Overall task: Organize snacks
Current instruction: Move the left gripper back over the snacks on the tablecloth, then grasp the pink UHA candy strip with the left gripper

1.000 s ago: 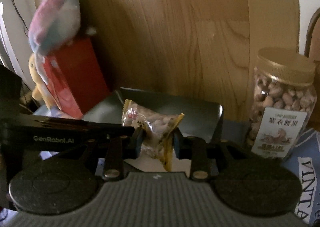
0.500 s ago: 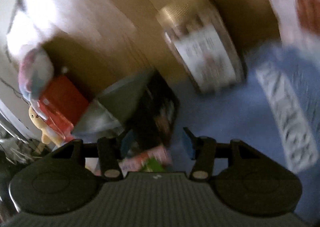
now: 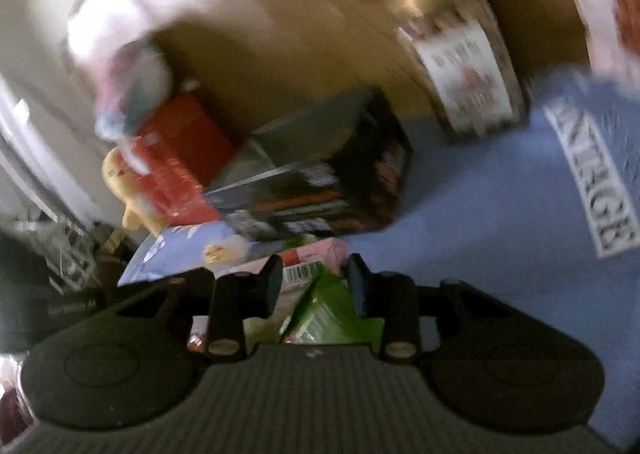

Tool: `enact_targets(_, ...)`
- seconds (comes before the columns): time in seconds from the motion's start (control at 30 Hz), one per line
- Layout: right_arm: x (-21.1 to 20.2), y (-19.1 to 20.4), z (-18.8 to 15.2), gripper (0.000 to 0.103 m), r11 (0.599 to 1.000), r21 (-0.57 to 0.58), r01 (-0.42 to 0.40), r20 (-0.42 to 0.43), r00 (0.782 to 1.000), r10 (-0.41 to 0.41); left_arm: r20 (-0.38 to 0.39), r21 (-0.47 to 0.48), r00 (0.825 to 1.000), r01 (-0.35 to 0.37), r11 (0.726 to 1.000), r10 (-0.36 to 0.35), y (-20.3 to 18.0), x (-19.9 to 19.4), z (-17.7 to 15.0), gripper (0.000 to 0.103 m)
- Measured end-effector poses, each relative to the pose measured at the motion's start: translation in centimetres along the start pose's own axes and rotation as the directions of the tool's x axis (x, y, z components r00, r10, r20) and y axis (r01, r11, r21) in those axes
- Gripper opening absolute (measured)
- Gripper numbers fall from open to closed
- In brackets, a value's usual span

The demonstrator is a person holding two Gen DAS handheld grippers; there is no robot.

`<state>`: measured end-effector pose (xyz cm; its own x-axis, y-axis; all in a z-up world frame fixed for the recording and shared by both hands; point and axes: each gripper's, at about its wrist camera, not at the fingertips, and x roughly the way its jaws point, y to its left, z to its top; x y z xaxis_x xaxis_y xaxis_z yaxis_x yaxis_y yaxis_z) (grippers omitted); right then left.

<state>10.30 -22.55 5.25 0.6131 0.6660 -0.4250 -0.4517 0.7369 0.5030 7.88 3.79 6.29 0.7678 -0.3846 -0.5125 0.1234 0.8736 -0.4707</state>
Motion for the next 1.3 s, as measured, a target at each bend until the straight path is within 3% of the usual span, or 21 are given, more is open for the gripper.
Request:
enact_targets(0.17,-1.5,4.2,-2.5,0.040,0.994,-0.097,-0.047,0.017,0.999,0.049,0.054,-0.030,0.998,0.014,0.999,-0.012,1.1,-5.9,-2.6,0.040)
enact_targets(0.33,-1.2,6.5,-8.1,0.040,0.991,-0.104,-0.087,-0.066,0.995,0.080,0.031,-0.067,0.999,-0.036,0.997,0.038,3.2,-9.0,-6.3,0.040)
enact_targets(0.47,-1.0,7.2,-10.5,0.045,0.987,-0.123,-0.104,-0.128,0.988,0.088,0.000,-0.079,0.998,-0.064,0.995,0.064,4.5,-9.4,-8.2,0.041)
enact_targets(0.57,-1.0,7.7,-10.6,0.046,0.981,-0.160,-0.108,-0.138,0.987,0.086,0.005,-0.117,0.999,-0.051,0.992,0.051,5.4,-9.7,-8.8,0.048)
enact_targets(0.67,-1.6,8.6,-11.1,0.057,0.964,-0.237,-0.121,-0.145,0.985,0.088,0.025,-0.131,0.997,-0.062,0.989,0.066,5.7,-10.5,-9.4,0.059)
enact_targets(0.73,-1.8,8.9,-11.7,0.058,0.948,-0.293,-0.124,-0.157,0.984,0.081,0.031,-0.117,0.996,-0.079,0.990,0.084,5.7,-11.0,-9.5,0.065)
enact_targets(0.97,-0.4,9.3,-13.0,0.058,0.916,-0.386,-0.106,-0.182,0.983,0.037,-0.061,-0.065,0.997,-0.057,0.996,0.053,5.4,-10.7,-10.8,0.065)
enact_targets(1.03,0.1,9.4,-12.9,0.059,0.912,-0.393,-0.116,-0.185,0.982,0.045,-0.046,-0.063,0.998,-0.046,0.997,0.043,5.3,-10.2,-11.1,0.061)
enact_targets(1.07,0.1,9.5,-13.1,0.054,0.907,-0.405,-0.117,-0.187,0.981,0.043,-0.051,-0.053,0.998,-0.040,0.998,0.037,5.0,-10.0,-11.1,0.056)
enact_targets(1.13,0.3,10.0,-13.3,0.029,0.892,-0.430,-0.139,-0.210,0.976,0.050,-0.093,-0.076,0.995,0.021,0.997,-0.028,5.1,-9.2,-11.1,0.024)
enact_targets(1.17,0.2,10.2,-13.4,0.014,0.890,-0.426,-0.161,-0.225,0.972,0.068,-0.116,-0.099,0.991,0.059,0.993,-0.070,5.2,-8.8,-11.2,0.023)
enact_targets(1.3,0.6,11.4,-14.2,0.013,0.864,-0.478,-0.160,-0.228,0.972,0.055,-0.121,-0.055,0.991,0.052,0.997,-0.058,4.1,-8.6,-11.2,0.023)
